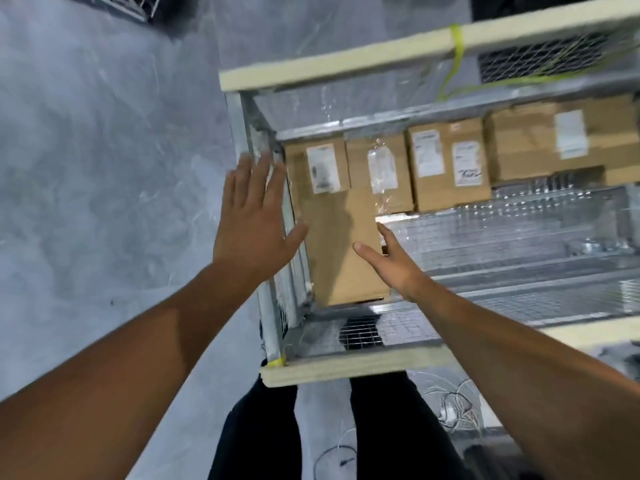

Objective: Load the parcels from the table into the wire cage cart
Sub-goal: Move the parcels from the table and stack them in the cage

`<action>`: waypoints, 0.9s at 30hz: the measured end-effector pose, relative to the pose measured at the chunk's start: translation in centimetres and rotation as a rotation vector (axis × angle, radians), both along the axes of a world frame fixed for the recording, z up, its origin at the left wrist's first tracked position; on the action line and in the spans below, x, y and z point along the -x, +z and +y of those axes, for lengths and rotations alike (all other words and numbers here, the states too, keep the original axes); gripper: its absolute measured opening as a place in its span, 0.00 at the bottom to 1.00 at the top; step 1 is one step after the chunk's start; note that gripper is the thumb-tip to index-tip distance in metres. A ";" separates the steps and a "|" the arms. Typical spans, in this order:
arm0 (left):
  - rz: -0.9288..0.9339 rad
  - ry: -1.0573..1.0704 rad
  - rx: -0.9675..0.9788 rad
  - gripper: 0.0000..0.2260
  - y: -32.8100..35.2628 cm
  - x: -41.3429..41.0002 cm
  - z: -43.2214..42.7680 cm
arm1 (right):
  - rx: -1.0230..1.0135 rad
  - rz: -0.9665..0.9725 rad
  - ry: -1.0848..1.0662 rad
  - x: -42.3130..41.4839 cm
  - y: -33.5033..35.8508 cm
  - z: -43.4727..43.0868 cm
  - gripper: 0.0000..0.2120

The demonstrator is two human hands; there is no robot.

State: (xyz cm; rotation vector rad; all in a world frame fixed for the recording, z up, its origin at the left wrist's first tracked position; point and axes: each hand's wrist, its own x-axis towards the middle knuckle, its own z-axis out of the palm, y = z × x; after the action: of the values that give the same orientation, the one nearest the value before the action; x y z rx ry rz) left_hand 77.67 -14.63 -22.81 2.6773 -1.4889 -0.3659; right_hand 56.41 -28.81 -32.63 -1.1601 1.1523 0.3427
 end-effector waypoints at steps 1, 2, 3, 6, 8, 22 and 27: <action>-0.015 -0.012 -0.033 0.39 -1.2 0.1 -0.2 | -0.024 0.010 0.009 0.0 -2.2 0.2 0.35; -0.021 -0.016 -0.053 0.40 -2.2 0.2 -0.1 | -0.042 0.018 0.008 -0.1 -3.8 0.5 0.38; -0.022 -0.013 -0.068 0.40 -3.2 0.4 0.1 | -0.055 0.025 0.009 -0.1 -5.4 0.8 0.41; -0.045 -0.019 -0.061 0.39 -5.6 0.6 1.2 | -0.109 0.028 -0.025 -0.4 -9.2 2.1 0.43; -0.085 -0.048 -0.009 0.38 -6.5 0.5 1.9 | -0.141 0.045 -0.061 -0.5 -11.7 2.7 0.42; -0.121 -0.005 0.123 0.42 -7.9 0.6 2.2 | -0.165 0.056 0.001 -1.7 -21.2 4.5 0.46; -0.133 -0.019 0.113 0.44 -8.0 0.5 2.2 | -0.158 0.070 0.069 -2.0 -24.2 4.5 0.48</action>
State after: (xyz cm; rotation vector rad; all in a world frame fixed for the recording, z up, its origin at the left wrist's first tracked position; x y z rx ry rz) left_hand 77.20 -12.42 -30.84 2.6466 -1.5209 -0.1025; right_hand 58.39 -24.30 -56.86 -1.0572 1.1265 0.5220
